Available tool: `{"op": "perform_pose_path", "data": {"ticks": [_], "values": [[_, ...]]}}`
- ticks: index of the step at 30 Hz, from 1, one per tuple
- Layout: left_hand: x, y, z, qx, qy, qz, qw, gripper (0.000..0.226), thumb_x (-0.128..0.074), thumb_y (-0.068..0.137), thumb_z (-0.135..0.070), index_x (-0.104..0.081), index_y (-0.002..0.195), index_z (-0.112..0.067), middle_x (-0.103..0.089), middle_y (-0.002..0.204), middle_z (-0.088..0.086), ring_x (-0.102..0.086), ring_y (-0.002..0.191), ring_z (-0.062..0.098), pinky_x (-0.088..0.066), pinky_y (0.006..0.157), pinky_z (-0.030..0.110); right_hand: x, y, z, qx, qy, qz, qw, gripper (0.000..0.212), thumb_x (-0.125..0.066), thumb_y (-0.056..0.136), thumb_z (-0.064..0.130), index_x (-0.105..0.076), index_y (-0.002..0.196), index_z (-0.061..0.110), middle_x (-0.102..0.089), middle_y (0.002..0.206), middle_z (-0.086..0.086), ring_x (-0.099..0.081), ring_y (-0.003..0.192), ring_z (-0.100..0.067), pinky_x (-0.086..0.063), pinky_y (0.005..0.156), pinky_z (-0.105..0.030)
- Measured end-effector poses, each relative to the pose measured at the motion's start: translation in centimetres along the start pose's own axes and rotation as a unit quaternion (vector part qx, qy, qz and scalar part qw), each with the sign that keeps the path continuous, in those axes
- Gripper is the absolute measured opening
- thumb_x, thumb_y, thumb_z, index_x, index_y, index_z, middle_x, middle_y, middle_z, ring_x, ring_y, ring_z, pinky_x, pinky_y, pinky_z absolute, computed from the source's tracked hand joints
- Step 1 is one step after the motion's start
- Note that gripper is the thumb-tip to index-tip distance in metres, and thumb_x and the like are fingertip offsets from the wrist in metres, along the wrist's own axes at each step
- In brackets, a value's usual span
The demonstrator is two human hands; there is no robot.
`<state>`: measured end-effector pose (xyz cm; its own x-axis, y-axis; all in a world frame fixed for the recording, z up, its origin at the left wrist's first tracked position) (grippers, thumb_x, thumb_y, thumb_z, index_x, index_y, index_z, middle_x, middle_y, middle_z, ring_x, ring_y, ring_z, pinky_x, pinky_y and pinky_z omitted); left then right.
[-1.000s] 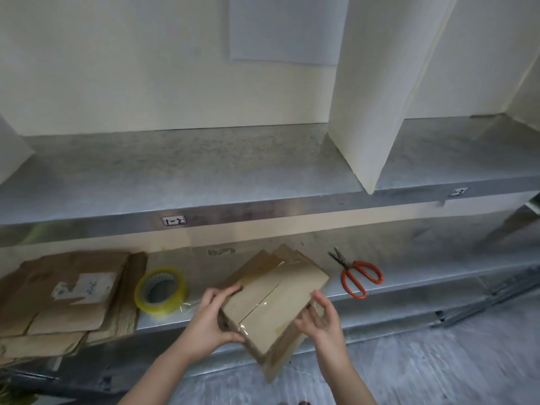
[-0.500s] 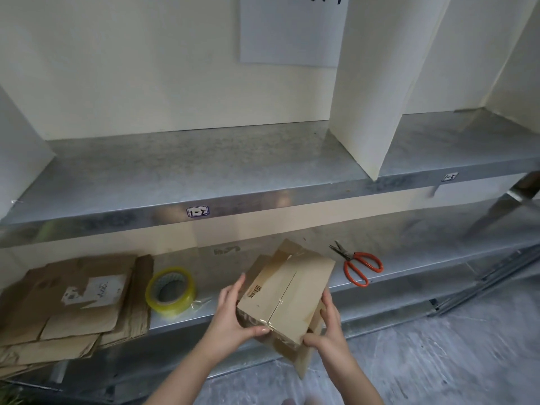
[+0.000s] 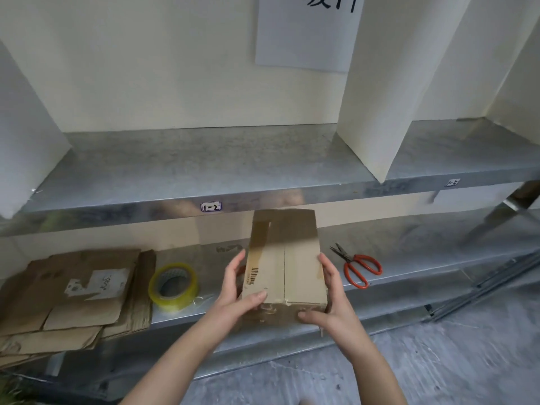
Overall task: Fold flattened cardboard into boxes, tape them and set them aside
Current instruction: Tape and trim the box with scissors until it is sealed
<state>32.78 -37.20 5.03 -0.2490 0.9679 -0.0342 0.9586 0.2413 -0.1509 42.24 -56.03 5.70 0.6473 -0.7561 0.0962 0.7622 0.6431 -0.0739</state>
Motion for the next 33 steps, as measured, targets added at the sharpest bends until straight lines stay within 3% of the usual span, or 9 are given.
{"op": "perform_pose_path", "data": {"ticks": [4, 8, 12, 15, 19, 21, 23, 25, 33], "values": [[0.0, 0.5, 0.8, -0.020, 0.088, -0.009, 0.996, 0.092, -0.072, 0.070, -0.060, -0.014, 0.141, -0.054, -0.019, 0.146, -0.019, -0.027, 0.135, -0.001, -0.028, 0.114, 0.030, 1.4, 3.0, 1.1, 0.011, -0.115, 0.036, 0.993, 0.105, -0.083, 0.065, 0.019, -0.024, 0.145, 0.050, -0.023, 0.152, 0.020, -0.026, 0.138, 0.005, -0.030, 0.113, -0.031], [0.0, 1.4, 2.6, -0.012, 0.145, -0.042, 0.988, 0.076, -0.069, 0.072, -0.063, -0.027, 0.135, -0.054, -0.022, 0.141, -0.016, -0.029, 0.134, 0.003, -0.026, 0.116, 0.031, 1.3, 5.1, -0.6, -0.005, -0.185, 0.056, 0.981, 0.100, -0.087, 0.067, 0.033, -0.025, 0.143, 0.049, -0.014, 0.156, 0.017, -0.015, 0.130, 0.023, -0.018, 0.111, -0.021], [0.1, 1.8, 4.5, 0.010, 0.173, -0.053, 0.983, 0.072, -0.072, 0.080, -0.044, -0.029, 0.138, -0.050, -0.016, 0.147, -0.015, -0.026, 0.135, 0.004, -0.024, 0.113, 0.027, 1.0, 5.6, -3.9, -0.003, -0.194, 0.029, 0.981, 0.092, -0.089, 0.062, 0.034, -0.036, 0.135, 0.054, -0.026, 0.156, 0.014, -0.015, 0.144, 0.003, -0.020, 0.117, -0.029], [0.2, 1.9, 5.4, 0.020, 0.170, -0.064, 0.983, 0.073, -0.073, 0.081, -0.040, -0.029, 0.140, -0.047, -0.015, 0.150, -0.014, -0.028, 0.133, 0.001, -0.024, 0.109, 0.019, 0.8, 6.1, -5.0, 0.008, -0.195, 0.023, 0.981, 0.092, -0.089, 0.064, 0.028, -0.038, 0.136, 0.049, -0.026, 0.154, 0.017, -0.015, 0.144, 0.003, -0.019, 0.113, -0.022], [0.2, 3.4, 5.0, 0.016, 0.185, -0.088, 0.979, 0.073, -0.073, 0.083, -0.027, -0.031, 0.143, -0.034, -0.022, 0.148, -0.008, -0.031, 0.129, 0.000, -0.025, 0.096, -0.002, 1.2, 7.7, -5.4, 0.005, -0.195, 0.020, 0.981, 0.091, -0.089, 0.064, 0.026, -0.038, 0.138, 0.042, -0.029, 0.153, 0.013, -0.023, 0.142, -0.003, -0.022, 0.115, -0.027], [-0.1, 4.2, 4.7, 0.025, 0.198, -0.083, 0.976, 0.073, -0.072, 0.084, -0.023, -0.030, 0.142, -0.035, -0.023, 0.145, -0.008, -0.031, 0.129, 0.004, -0.027, 0.101, 0.005, 1.5, 8.5, -5.7, 0.010, -0.208, 0.021, 0.978, 0.091, -0.089, 0.064, 0.025, -0.036, 0.134, 0.047, -0.032, 0.152, 0.011, -0.027, 0.141, -0.003, -0.024, 0.116, -0.028], [0.0, 4.8, 5.2, 0.032, 0.210, -0.081, 0.974, 0.074, -0.073, 0.082, -0.025, -0.029, 0.141, -0.037, -0.025, 0.143, -0.008, -0.031, 0.131, 0.007, -0.028, 0.113, 0.026, 1.6, 8.9, -5.9, 0.007, -0.224, 0.025, 0.974, 0.092, -0.088, 0.064, 0.025, -0.034, 0.134, 0.048, -0.034, 0.152, 0.011, -0.028, 0.139, -0.003, -0.026, 0.116, -0.030], [0.3, 4.9, 5.8, 0.040, 0.224, -0.082, 0.970, 0.075, -0.074, 0.081, -0.026, -0.028, 0.140, -0.039, -0.027, 0.142, -0.010, -0.031, 0.133, 0.009, -0.027, 0.116, 0.037, 1.6, 9.1, -6.3, 0.004, -0.230, 0.034, 0.972, 0.092, -0.087, 0.066, 0.024, -0.032, 0.137, 0.046, -0.033, 0.153, 0.009, -0.028, 0.139, -0.004, -0.027, 0.116, -0.029], [-0.7, 4.2, 6.5, 0.037, 0.217, -0.078, 0.972, 0.081, -0.071, 0.084, -0.020, -0.021, 0.146, -0.034, -0.023, 0.144, -0.012, -0.027, 0.134, 0.002, -0.024, 0.097, -0.003, 2.7, 8.4, -6.4, 0.026, -0.254, 0.056, 0.965, 0.091, -0.086, 0.070, 0.022, -0.029, 0.138, 0.046, -0.027, 0.155, 0.005, -0.022, 0.144, -0.007, -0.020, 0.117, -0.025]]}}
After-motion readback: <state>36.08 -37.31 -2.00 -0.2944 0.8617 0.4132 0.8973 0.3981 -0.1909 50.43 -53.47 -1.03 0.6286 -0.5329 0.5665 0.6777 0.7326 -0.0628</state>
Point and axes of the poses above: each hand's wrist, its own y-axis towards the middle knuckle, its own x-axis out of the back of the hand, z = x × y, the point moved 5 cm from there along y, towards the middle knuckle
